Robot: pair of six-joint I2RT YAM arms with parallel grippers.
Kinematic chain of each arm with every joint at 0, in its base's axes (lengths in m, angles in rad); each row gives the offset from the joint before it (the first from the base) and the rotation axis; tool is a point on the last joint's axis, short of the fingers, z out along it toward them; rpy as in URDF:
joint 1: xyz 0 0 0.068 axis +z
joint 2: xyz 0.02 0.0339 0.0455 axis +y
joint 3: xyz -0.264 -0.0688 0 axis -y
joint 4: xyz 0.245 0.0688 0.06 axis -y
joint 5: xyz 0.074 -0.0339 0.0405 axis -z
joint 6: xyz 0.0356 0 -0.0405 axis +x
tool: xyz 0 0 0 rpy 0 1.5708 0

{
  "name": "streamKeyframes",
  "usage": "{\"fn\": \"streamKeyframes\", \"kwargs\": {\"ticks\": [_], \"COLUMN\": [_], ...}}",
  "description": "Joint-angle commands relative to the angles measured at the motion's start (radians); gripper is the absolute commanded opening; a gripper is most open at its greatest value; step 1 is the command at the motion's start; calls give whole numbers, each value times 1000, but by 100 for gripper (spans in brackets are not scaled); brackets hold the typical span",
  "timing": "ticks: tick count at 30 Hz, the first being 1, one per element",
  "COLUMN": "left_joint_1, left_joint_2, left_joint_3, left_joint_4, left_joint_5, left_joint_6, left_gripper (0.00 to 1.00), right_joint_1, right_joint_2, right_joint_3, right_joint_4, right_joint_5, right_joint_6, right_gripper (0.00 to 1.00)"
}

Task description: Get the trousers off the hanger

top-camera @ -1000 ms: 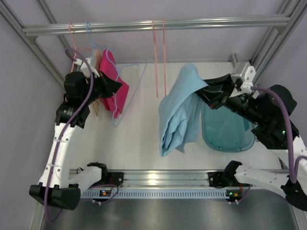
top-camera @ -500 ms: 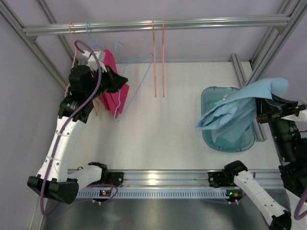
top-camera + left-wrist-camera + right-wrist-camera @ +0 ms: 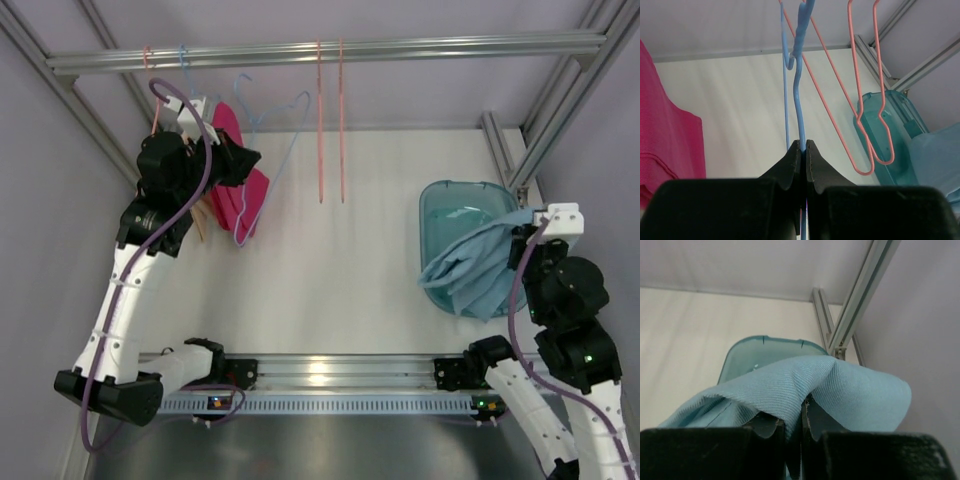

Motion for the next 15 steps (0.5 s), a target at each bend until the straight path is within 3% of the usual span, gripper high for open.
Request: {"fn": "streamKeyframes", "kwargs": {"ticks": [1, 5, 15], "left_joint_1": [-5, -5, -33], "left_joint_2": [-35, -45, -19], "left_joint_3": [19, 19, 105], "left_joint_4": [60, 53, -16], "left_joint_5": [-36, -65, -93], "left_joint_6": [38, 46, 146], "left_gripper": [0, 0, 0], "right_joint_1": [-14, -14, -25], "right_joint_2": [19, 101, 526], "right_joint_3": [-36, -147, -190], "right_joint_4": [214, 362, 627], "right_joint_5": [45, 66, 46], "right_joint_6": [-48, -82, -122], "right_gripper": [0, 0, 3]}}
